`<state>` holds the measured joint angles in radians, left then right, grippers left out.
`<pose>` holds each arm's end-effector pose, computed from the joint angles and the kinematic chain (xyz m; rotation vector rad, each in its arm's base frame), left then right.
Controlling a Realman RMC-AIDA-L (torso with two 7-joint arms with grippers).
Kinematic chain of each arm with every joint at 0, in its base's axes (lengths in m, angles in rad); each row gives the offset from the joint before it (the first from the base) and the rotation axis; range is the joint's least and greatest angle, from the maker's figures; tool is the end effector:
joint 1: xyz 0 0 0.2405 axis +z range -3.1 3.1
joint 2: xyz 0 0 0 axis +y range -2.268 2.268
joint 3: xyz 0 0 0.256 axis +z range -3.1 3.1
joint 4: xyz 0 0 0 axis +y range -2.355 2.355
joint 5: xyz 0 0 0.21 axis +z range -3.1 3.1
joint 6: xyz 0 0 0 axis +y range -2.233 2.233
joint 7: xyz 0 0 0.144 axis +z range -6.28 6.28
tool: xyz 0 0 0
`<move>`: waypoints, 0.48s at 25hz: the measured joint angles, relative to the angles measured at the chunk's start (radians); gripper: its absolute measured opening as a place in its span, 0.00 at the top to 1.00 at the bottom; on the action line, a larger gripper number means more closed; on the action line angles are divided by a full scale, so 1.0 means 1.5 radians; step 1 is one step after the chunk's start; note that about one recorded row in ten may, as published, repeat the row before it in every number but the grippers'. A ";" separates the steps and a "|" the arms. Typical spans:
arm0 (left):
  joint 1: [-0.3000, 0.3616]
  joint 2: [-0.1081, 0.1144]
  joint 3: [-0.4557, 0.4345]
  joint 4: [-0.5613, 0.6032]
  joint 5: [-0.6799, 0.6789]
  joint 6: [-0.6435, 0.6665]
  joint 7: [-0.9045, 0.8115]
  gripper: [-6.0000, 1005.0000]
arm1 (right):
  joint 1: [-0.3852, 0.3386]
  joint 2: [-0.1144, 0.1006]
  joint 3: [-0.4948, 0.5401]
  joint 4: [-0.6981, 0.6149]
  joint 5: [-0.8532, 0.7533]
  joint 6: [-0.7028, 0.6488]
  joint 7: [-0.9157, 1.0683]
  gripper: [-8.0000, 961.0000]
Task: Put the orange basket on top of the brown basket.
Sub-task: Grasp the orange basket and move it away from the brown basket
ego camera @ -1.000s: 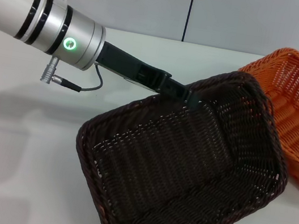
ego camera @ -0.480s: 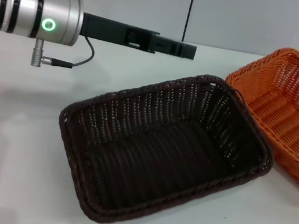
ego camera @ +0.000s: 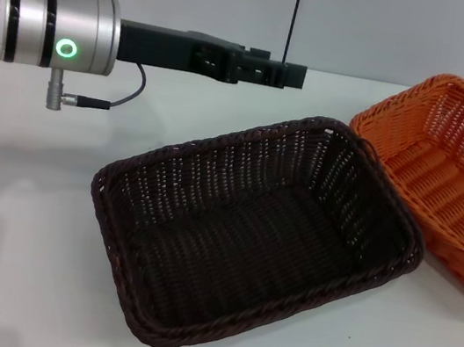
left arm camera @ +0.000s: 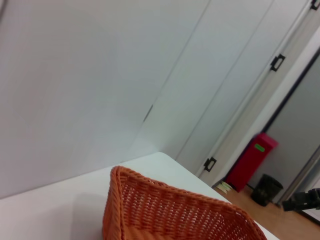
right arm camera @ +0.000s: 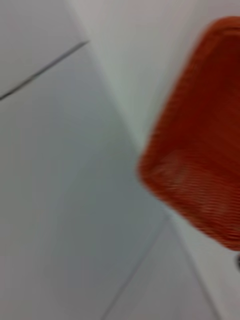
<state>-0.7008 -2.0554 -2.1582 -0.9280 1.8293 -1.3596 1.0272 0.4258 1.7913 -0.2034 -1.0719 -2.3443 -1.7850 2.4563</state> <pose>-0.1431 0.4053 0.0242 -2.6525 -0.9723 -0.7749 0.3480 0.2906 0.2326 -1.8183 1.6945 0.5775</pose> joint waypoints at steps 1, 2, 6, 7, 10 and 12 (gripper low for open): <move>0.000 0.000 0.000 0.000 0.000 0.000 0.000 0.18 | 0.019 -0.009 0.006 -0.002 -0.036 -0.029 0.021 0.22; 0.000 0.000 0.000 0.000 0.000 0.000 0.000 0.18 | 0.052 -0.023 0.009 -0.003 -0.094 -0.069 0.052 0.22; -0.003 0.001 0.004 0.018 0.000 -0.005 0.018 0.18 | 0.084 -0.031 0.003 0.003 -0.156 -0.094 0.081 0.22; -0.003 0.002 0.005 0.031 0.001 -0.006 0.034 0.18 | 0.101 -0.035 -0.006 0.014 -0.191 -0.100 0.098 0.22; -0.004 0.002 0.004 0.039 0.000 -0.006 0.045 0.18 | 0.111 -0.036 -0.022 0.030 -0.215 -0.092 0.116 0.22; -0.004 0.003 0.005 0.046 0.001 -0.006 0.052 0.18 | 0.117 -0.033 -0.043 0.058 -0.232 -0.067 0.137 0.22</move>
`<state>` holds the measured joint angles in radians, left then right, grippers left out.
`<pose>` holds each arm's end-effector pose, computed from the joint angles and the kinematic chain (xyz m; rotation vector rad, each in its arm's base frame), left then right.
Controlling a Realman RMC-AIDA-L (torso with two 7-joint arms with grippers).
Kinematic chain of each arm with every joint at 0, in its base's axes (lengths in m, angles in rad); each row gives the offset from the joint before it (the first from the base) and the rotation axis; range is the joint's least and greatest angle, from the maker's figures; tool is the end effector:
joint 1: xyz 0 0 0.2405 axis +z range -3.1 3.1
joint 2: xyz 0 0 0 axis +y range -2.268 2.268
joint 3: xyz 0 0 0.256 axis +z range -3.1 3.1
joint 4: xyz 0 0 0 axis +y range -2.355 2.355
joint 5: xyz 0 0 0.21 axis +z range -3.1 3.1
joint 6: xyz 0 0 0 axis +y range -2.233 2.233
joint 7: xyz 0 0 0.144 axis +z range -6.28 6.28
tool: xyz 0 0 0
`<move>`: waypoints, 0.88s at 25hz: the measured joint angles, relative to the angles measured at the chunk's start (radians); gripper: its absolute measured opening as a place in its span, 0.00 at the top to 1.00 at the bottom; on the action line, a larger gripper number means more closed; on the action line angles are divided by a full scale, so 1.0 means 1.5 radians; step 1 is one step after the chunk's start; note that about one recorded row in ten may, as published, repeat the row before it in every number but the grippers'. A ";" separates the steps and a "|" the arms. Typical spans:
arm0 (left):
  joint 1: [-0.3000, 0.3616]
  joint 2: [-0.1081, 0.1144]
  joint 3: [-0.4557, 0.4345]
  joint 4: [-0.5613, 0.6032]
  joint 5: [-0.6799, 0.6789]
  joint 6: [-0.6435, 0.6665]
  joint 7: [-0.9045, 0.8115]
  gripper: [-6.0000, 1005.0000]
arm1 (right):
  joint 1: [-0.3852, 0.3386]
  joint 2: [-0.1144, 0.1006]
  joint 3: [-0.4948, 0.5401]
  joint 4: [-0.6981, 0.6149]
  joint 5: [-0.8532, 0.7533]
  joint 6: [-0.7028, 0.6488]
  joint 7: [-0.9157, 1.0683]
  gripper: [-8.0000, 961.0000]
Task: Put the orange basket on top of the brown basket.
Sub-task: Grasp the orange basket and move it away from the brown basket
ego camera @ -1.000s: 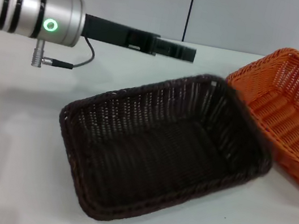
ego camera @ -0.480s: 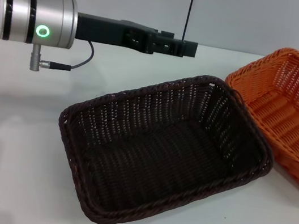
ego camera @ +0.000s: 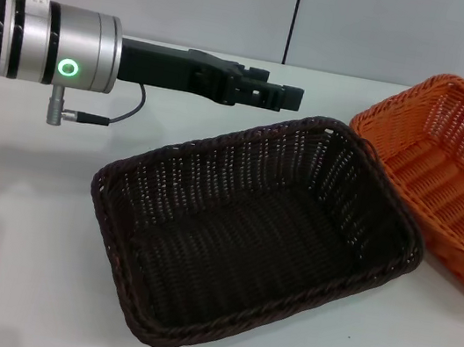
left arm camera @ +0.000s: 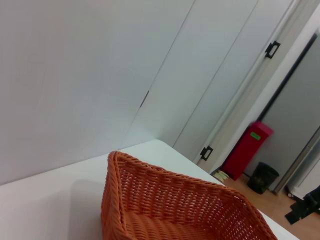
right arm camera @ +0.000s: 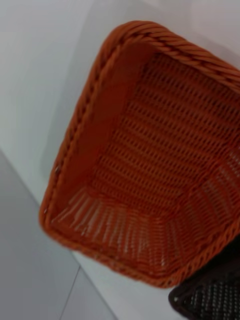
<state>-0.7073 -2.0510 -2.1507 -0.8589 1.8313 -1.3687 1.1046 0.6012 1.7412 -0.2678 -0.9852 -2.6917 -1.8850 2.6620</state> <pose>-0.1526 0.4016 0.0127 -2.6960 -0.9460 -0.7401 0.3302 0.3185 0.2149 -1.7747 2.0339 0.2251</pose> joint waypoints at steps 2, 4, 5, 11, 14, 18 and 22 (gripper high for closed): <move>0.000 0.000 0.001 0.002 0.000 0.000 0.008 0.18 | 0.001 0.002 -0.006 0.011 0.000 0.011 0.004 0.21; 0.001 0.000 0.001 0.003 0.001 0.000 0.013 0.18 | 0.003 0.006 -0.017 0.039 -0.001 0.039 0.011 0.22; 0.002 0.000 0.001 0.003 0.001 0.000 0.016 0.18 | 0.006 0.009 -0.021 0.072 0.000 0.070 0.013 0.22; 0.003 0.000 0.001 0.012 0.001 0.000 0.035 0.18 | 0.017 0.024 -0.022 0.140 0.011 0.144 0.008 0.24; 0.000 0.001 0.001 0.024 0.001 0.003 0.043 0.18 | 0.020 0.033 -0.038 0.156 0.016 0.173 0.005 0.25; 0.000 0.002 -0.001 0.026 0.001 0.004 0.044 0.18 | 0.017 0.044 -0.064 0.157 0.017 0.194 -0.002 0.26; 0.001 0.003 -0.003 0.027 0.001 0.005 0.044 0.18 | 0.006 0.058 -0.059 0.128 0.023 0.201 -0.016 0.28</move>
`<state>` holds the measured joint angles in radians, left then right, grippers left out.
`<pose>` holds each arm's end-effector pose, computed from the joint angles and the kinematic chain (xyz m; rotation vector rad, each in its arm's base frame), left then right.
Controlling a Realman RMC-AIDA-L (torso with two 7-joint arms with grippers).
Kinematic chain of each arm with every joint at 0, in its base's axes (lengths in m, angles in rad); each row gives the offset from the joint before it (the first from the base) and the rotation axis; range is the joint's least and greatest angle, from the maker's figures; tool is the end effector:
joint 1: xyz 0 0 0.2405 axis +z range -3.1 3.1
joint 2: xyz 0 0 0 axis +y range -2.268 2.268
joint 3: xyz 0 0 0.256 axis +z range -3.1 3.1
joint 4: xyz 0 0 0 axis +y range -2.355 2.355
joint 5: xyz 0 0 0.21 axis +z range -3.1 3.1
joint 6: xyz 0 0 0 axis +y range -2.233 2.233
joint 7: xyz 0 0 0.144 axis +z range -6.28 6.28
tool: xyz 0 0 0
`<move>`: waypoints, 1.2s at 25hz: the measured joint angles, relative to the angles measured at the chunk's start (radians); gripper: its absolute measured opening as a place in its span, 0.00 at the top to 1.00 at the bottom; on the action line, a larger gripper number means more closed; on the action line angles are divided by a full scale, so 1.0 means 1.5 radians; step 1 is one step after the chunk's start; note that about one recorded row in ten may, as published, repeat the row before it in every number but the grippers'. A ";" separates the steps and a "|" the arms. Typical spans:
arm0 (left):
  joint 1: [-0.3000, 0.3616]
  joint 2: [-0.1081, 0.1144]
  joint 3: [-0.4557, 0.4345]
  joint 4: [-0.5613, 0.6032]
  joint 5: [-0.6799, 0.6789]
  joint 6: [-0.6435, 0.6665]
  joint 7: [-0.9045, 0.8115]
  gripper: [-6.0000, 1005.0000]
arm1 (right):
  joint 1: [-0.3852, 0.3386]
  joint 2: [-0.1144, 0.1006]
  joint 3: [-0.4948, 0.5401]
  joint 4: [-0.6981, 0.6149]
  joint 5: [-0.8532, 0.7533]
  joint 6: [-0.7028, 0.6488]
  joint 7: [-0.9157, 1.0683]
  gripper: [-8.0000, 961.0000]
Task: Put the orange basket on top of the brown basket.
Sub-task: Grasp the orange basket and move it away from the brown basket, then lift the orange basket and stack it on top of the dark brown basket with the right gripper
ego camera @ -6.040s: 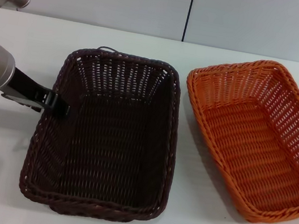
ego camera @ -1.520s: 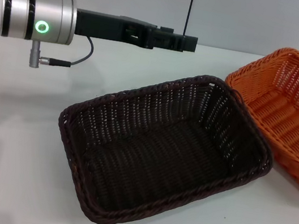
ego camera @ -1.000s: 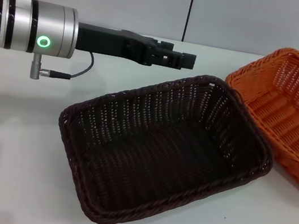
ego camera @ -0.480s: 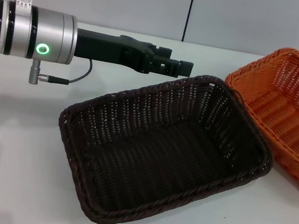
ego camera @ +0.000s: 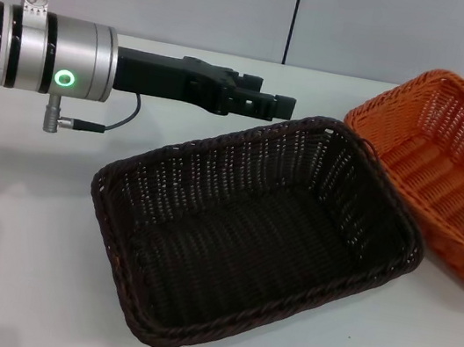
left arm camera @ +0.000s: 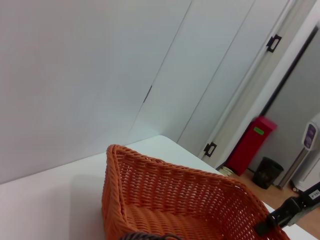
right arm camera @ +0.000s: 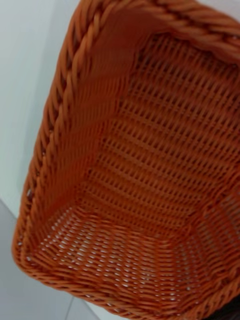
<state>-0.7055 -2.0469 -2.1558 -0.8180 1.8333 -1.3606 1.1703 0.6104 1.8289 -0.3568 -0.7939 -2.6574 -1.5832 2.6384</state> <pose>-0.1618 0.4009 0.0087 -2.6999 -0.9113 -0.7209 0.3493 0.3462 0.1456 -1.7523 2.0334 0.2476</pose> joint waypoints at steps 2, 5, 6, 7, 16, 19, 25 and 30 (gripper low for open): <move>0.000 0.000 0.000 0.001 0.000 0.000 0.000 0.18 | -0.010 0.006 0.001 -0.012 0.017 0.003 -0.006 0.37; 0.000 0.000 -0.001 0.001 0.000 0.000 0.000 0.18 | -0.029 0.010 -0.001 -0.022 0.055 0.006 -0.016 0.51; 0.000 0.000 -0.001 0.001 0.000 0.000 0.000 0.18 | -0.036 0.011 0.000 -0.023 0.066 0.008 -0.020 0.54; 0.000 0.000 -0.001 0.001 0.000 0.000 0.000 0.18 | -0.042 0.012 0.001 -0.024 0.076 0.010 -0.023 0.56; 0.004 -0.002 -0.002 0.001 -0.003 0.000 0.000 0.18 | -0.124 0.042 0.004 -0.077 0.206 0.074 -0.060 0.69; 0.005 -0.003 -0.002 0.001 -0.003 0.000 0.000 0.18 | -0.154 0.053 0.006 -0.081 0.283 0.105 -0.091 0.71; 0.006 -0.004 -0.002 0.005 -0.003 0.001 0.000 0.18 | -0.189 0.075 0.025 -0.076 0.402 0.154 -0.160 0.72; 0.009 -0.005 -0.003 0.012 -0.004 0.003 0.000 0.18 | -0.195 0.099 0.062 -0.072 0.466 0.185 -0.217 0.72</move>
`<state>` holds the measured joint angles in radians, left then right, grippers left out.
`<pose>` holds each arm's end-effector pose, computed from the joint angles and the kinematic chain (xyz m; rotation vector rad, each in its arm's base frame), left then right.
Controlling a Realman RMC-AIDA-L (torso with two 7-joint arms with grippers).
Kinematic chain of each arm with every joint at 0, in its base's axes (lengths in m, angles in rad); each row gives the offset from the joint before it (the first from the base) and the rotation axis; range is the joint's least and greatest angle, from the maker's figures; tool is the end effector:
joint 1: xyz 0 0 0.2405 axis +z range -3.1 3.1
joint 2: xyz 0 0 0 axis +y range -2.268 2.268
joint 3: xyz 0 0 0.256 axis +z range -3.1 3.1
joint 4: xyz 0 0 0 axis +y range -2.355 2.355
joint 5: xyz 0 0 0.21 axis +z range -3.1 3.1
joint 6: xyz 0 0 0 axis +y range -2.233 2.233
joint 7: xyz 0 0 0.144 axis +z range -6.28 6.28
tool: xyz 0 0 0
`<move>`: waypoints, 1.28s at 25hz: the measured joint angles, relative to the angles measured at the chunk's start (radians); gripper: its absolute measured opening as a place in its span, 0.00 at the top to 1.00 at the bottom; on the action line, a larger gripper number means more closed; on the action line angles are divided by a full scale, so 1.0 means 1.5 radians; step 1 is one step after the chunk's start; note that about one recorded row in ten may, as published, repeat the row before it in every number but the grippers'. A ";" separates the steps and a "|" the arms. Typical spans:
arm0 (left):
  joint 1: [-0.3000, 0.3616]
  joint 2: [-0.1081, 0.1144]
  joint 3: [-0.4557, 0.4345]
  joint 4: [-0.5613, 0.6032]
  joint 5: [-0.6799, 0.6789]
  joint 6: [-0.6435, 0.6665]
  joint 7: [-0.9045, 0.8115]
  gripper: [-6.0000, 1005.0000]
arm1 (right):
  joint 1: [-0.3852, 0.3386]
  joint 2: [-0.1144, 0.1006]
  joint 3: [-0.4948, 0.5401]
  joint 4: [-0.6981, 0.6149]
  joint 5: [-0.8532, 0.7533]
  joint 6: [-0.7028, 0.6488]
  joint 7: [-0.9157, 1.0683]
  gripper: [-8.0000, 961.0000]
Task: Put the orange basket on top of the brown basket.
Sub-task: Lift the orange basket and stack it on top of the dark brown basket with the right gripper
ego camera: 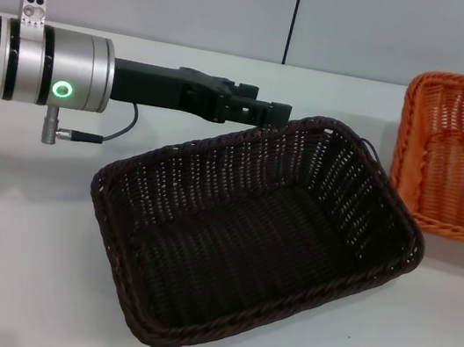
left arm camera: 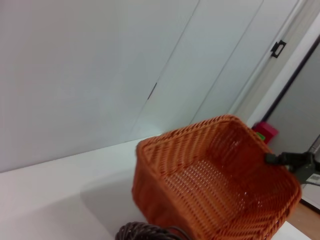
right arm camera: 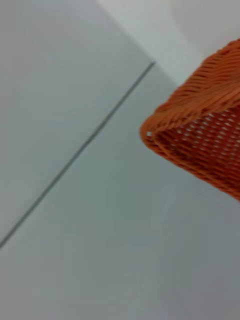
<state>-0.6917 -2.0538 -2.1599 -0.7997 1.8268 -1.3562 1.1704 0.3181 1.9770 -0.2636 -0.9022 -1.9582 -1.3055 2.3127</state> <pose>-0.1687 0.3974 0.0043 -2.6847 -0.9597 -0.7356 0.3873 0.3027 0.1752 -1.4488 1.5799 0.9933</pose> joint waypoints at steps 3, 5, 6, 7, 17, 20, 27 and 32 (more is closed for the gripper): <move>0.001 0.000 0.000 0.002 0.000 0.001 0.000 0.18 | 0.000 0.006 0.022 0.024 0.071 0.011 -0.048 0.71; 0.003 0.000 0.000 0.006 -0.001 0.008 -0.002 0.18 | 0.000 0.006 0.026 0.032 0.090 0.012 -0.059 0.71; 0.003 0.000 0.000 0.006 -0.001 0.008 -0.002 0.18 | 0.000 0.006 0.028 0.042 0.110 0.013 -0.071 0.71; 0.003 0.000 0.000 0.006 -0.001 0.008 -0.002 0.18 | 0.000 0.006 0.030 0.048 0.126 0.013 -0.080 0.71; 0.011 -0.001 0.000 0.020 -0.016 0.052 0.015 0.18 | 0.018 0.006 0.029 0.068 0.215 -0.062 -0.115 0.70; 0.032 -0.001 -0.009 0.021 -0.079 0.096 0.075 0.18 | 0.033 0.007 0.029 0.070 0.218 -0.094 -0.116 0.70; 0.054 -0.002 -0.043 0.029 -0.160 0.153 0.137 0.18 | 0.056 0.019 -0.011 0.072 0.219 -0.162 -0.116 0.69; 0.067 -0.002 -0.158 0.085 -0.244 0.194 0.227 0.18 | 0.067 0.036 -0.049 0.071 0.224 -0.203 -0.116 0.68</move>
<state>-0.5916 -2.0564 -2.3973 -0.6725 1.4602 -1.0652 1.5115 0.4190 2.0304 -0.3370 -0.7957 -1.6227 -1.6105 2.1382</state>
